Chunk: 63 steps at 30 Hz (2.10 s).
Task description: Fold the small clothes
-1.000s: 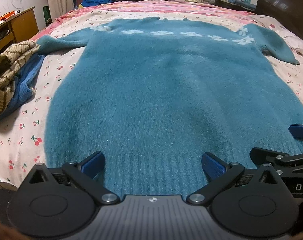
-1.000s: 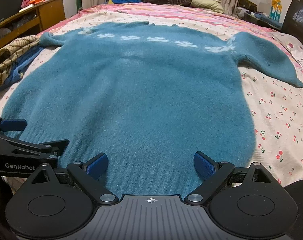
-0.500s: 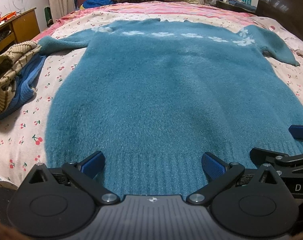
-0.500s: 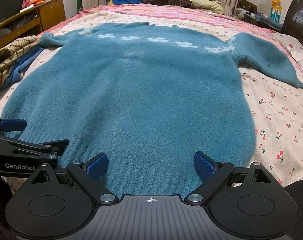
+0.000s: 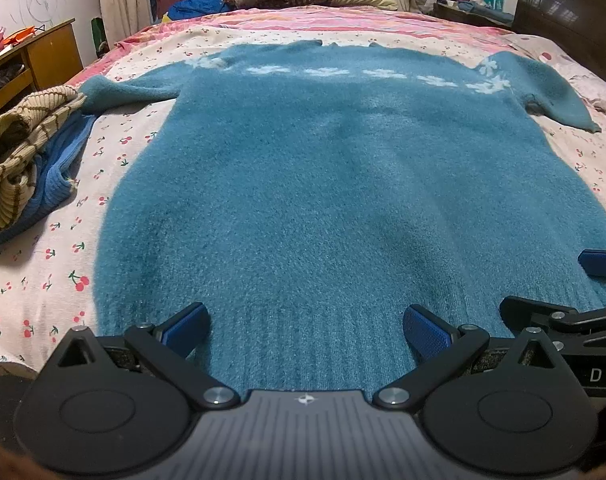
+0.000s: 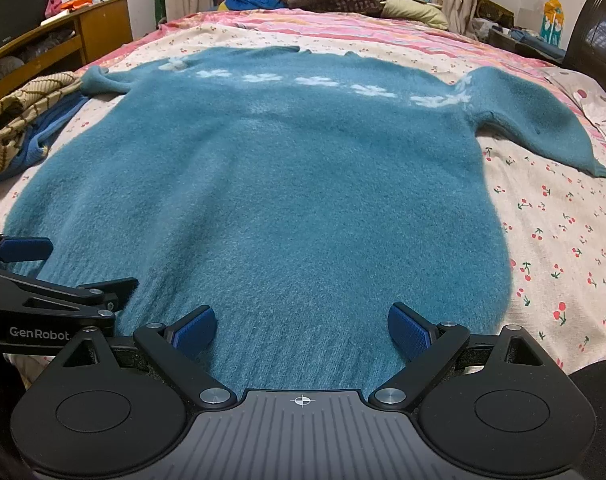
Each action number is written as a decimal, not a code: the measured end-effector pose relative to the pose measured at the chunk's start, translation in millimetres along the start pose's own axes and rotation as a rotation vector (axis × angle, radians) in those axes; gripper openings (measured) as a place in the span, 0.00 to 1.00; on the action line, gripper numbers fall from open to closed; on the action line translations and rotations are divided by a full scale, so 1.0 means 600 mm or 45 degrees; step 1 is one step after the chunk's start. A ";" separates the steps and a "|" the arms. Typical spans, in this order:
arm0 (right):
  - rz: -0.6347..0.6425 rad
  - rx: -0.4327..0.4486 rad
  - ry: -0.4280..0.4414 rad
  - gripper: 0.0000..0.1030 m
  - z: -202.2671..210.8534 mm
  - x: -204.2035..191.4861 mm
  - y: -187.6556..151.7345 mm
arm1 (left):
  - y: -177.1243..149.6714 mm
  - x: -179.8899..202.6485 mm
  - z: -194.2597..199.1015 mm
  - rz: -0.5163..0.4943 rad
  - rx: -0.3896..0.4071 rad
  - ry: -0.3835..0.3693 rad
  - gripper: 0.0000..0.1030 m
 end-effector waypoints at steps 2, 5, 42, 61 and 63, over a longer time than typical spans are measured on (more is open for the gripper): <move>0.001 0.001 0.000 0.92 0.001 0.000 0.000 | 0.000 0.000 0.000 0.000 0.000 0.000 1.00; 0.002 -0.001 0.001 0.92 0.000 -0.001 0.001 | 0.000 0.000 0.001 -0.005 0.002 0.001 1.00; 0.033 -0.021 -0.007 0.92 0.002 -0.006 0.003 | 0.000 0.003 0.003 -0.030 0.034 0.007 1.00; -0.014 0.070 0.033 0.91 0.025 0.001 0.025 | 0.035 -0.012 0.033 0.006 0.094 0.003 1.00; -0.036 0.085 0.039 0.91 0.030 0.003 0.032 | 0.043 -0.015 0.040 0.001 0.106 0.002 1.00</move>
Point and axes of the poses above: each gripper's, at about its wrist camera, not at the fingertips, and z roughly against the way its jaws point, x to its right, y to its top, the point moved 10 cm from there along -z, roughly the way its jaws point, and after that the axes turned 15 degrees about y, right-handed, at the moved point
